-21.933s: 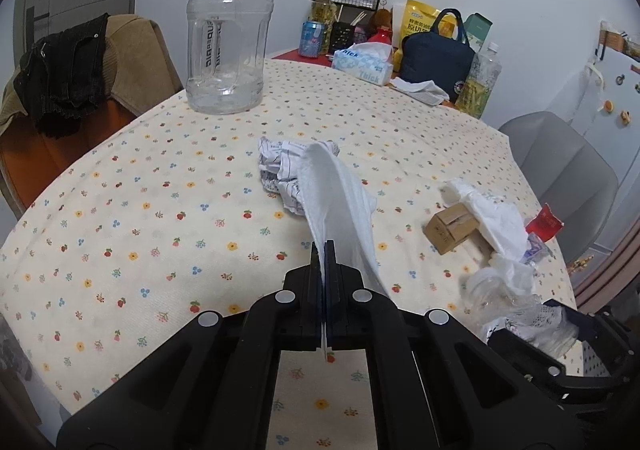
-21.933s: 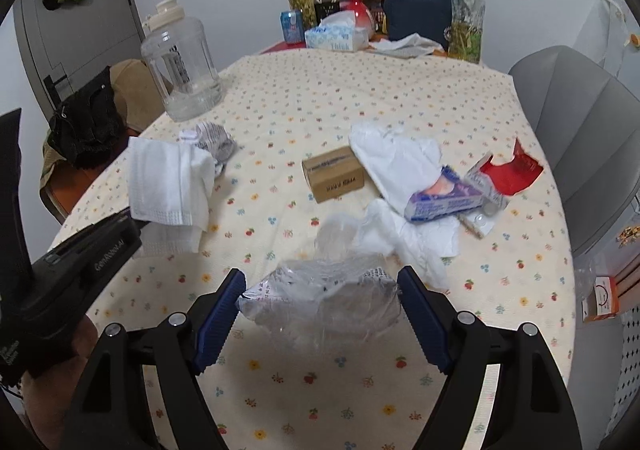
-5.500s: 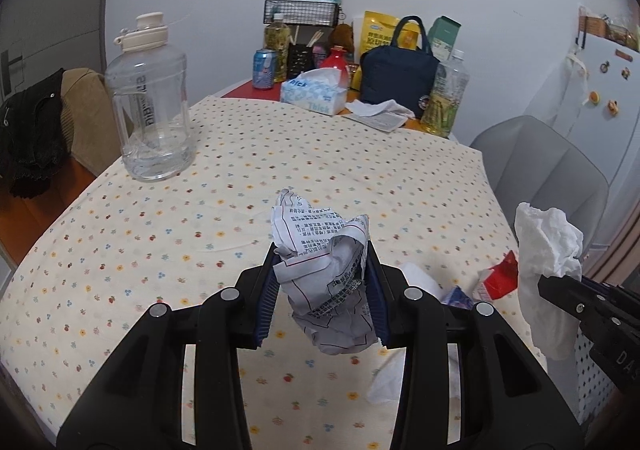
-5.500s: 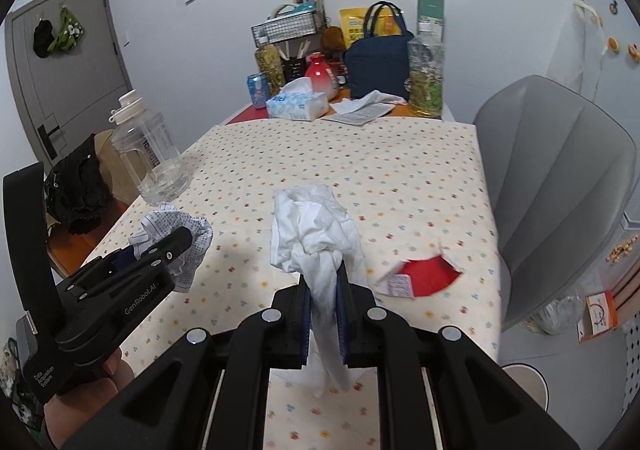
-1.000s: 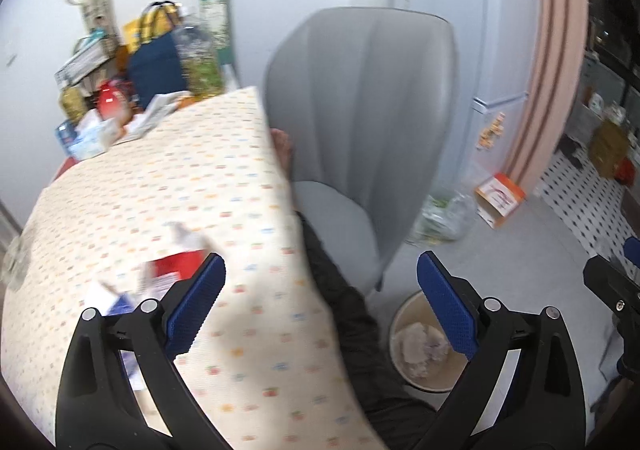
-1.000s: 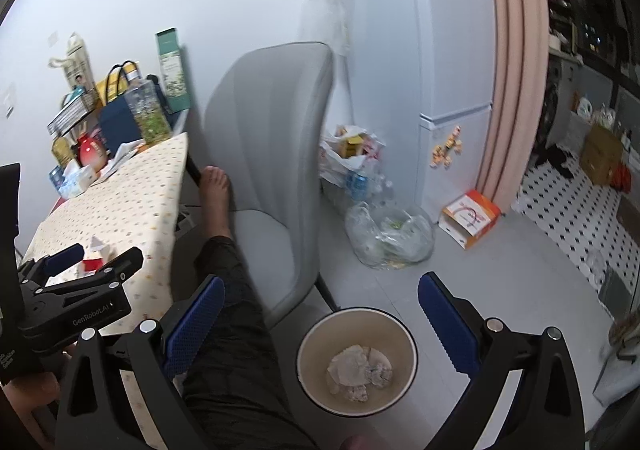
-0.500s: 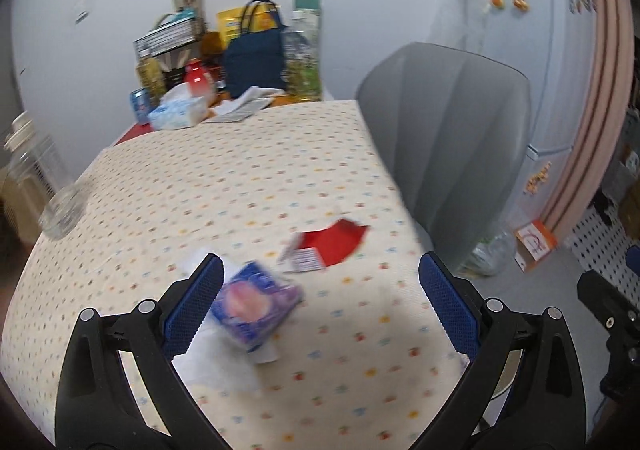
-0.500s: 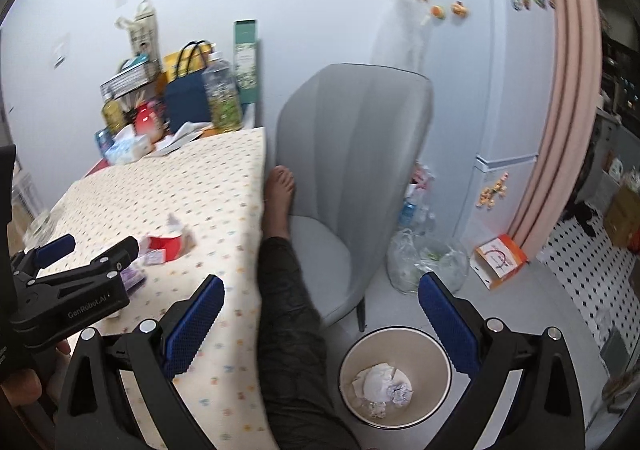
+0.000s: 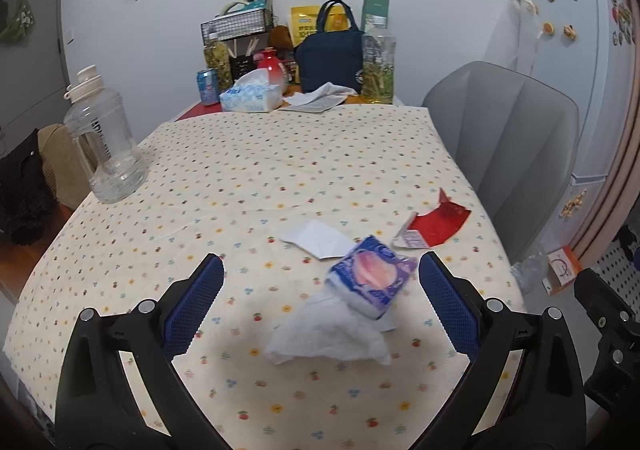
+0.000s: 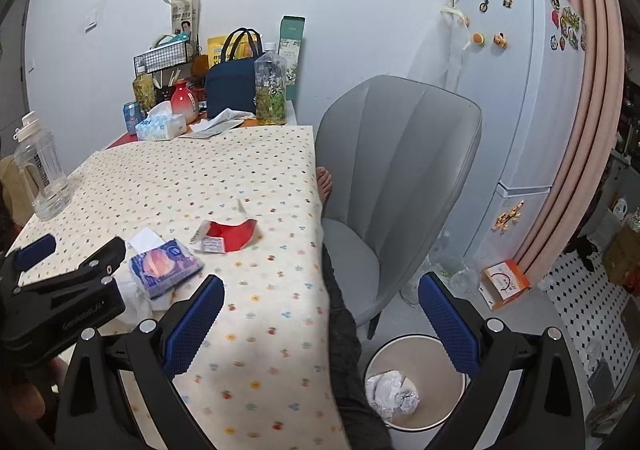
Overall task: Collect trash
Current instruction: 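Reach the left tool to the white tissue and close on it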
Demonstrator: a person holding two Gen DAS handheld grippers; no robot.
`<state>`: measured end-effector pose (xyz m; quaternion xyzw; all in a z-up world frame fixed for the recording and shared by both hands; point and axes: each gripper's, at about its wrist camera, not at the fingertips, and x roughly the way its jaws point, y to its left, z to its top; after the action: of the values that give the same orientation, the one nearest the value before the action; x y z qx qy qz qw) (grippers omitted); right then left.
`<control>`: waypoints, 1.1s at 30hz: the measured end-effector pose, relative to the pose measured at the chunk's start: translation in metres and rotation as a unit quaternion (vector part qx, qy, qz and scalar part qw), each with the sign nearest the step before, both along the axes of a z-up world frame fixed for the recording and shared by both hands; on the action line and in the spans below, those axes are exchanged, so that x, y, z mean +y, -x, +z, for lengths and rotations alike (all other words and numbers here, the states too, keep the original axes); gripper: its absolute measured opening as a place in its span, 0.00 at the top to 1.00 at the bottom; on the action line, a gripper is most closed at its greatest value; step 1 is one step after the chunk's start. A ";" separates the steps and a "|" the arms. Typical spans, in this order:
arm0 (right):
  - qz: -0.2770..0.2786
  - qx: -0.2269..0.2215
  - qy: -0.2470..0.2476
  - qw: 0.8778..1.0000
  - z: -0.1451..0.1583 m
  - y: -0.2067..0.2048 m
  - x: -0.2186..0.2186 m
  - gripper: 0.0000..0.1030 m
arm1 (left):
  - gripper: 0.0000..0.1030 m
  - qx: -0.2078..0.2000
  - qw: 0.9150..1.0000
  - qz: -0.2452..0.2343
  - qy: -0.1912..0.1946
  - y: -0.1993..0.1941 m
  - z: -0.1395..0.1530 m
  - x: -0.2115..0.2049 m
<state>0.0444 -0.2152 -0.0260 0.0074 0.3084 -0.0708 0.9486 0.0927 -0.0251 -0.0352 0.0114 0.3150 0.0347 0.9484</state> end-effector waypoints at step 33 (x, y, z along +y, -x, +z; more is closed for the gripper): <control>0.068 0.053 -0.016 0.996 -0.035 -0.032 0.025 0.08 | 0.58 0.126 0.991 -0.033 0.037 -0.027 -0.067 0.023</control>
<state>0.0767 -0.1906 -0.0606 -0.0021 0.3588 -0.0009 0.9334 0.1198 -0.0026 -0.1025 -0.0087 0.4327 -0.0104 0.9014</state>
